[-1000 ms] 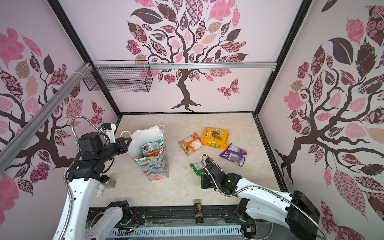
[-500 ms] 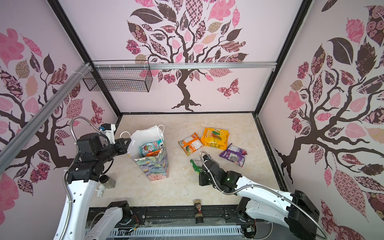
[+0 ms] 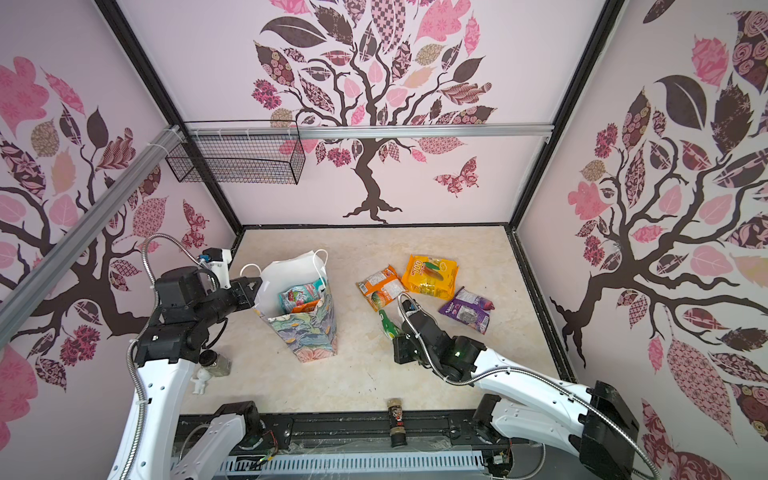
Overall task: Place the snacks into the paper bag
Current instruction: 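Lift the green packet with the right gripper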
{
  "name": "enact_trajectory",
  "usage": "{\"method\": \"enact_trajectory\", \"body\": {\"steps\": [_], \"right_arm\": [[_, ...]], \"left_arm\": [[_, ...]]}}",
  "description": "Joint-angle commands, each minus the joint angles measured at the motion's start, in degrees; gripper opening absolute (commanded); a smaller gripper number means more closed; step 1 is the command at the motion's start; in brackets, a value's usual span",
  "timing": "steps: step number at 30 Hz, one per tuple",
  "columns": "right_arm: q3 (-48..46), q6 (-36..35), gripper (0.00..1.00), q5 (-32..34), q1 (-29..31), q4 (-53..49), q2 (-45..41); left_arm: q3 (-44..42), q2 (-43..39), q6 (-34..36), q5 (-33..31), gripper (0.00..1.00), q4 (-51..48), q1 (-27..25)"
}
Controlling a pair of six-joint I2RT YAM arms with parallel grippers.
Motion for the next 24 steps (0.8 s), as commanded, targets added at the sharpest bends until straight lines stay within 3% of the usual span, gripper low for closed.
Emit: {"method": "enact_trajectory", "body": {"steps": [1,24], "right_arm": [[4.4,-2.0,0.00,1.5,0.1,1.4,-0.2],[20.2,-7.6,0.00,-0.4,0.1,2.8,4.7]], "left_arm": [[-1.6,-0.3,0.5,-0.3,0.05,0.1,0.2],[-2.3,-1.3,-0.5,1.2,0.05,2.0,1.2]]}}
